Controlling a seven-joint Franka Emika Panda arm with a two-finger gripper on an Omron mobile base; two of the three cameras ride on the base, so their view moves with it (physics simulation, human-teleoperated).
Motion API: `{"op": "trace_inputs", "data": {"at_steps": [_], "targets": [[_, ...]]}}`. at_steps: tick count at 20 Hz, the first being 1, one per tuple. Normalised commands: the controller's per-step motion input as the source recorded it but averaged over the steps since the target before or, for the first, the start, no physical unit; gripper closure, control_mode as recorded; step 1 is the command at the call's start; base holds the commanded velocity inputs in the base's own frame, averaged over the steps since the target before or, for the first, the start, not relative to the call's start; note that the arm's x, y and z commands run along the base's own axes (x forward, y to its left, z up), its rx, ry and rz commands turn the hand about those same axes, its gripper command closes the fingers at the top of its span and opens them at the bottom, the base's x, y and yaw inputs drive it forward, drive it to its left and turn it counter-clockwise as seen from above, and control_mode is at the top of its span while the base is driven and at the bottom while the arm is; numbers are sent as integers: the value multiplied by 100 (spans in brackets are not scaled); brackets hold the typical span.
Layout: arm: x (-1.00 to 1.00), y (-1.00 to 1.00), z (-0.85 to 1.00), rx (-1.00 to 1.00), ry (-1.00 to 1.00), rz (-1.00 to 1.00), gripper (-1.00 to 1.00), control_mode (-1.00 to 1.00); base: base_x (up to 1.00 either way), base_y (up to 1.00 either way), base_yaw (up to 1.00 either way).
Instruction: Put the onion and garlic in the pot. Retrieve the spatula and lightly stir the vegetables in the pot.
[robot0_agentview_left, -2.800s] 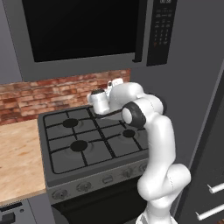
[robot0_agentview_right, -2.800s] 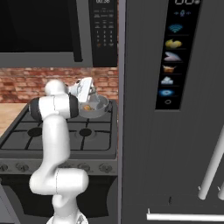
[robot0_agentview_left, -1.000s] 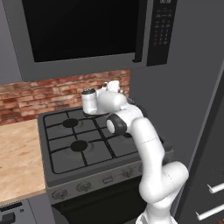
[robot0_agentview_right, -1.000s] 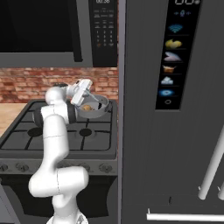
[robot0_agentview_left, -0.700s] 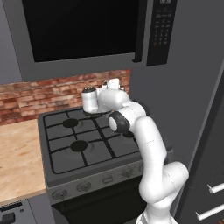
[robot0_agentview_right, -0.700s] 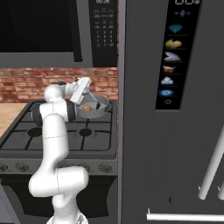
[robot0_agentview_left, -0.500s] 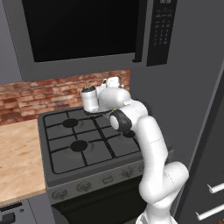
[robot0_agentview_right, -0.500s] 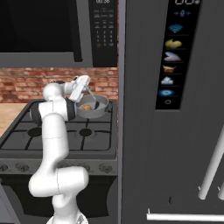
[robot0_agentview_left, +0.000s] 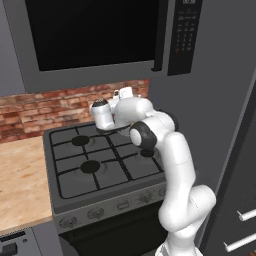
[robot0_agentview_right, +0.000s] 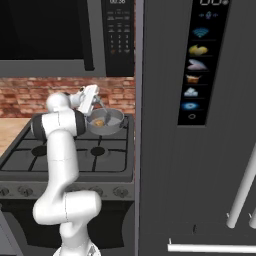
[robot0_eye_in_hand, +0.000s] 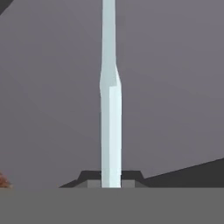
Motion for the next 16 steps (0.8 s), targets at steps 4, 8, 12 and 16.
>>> {"op": "trace_inputs", "data": {"at_steps": [4,8,12,16], "targets": [[0,9,13,0,1,15,100,-100,0,0,0],[0,1,5,0,3,11,100,-100,0,0,0],[0,-2,1,0,0,3,100,-100,0,0,0],[15,-19,13,0,0,0,100,-100,0,0,0]]}}
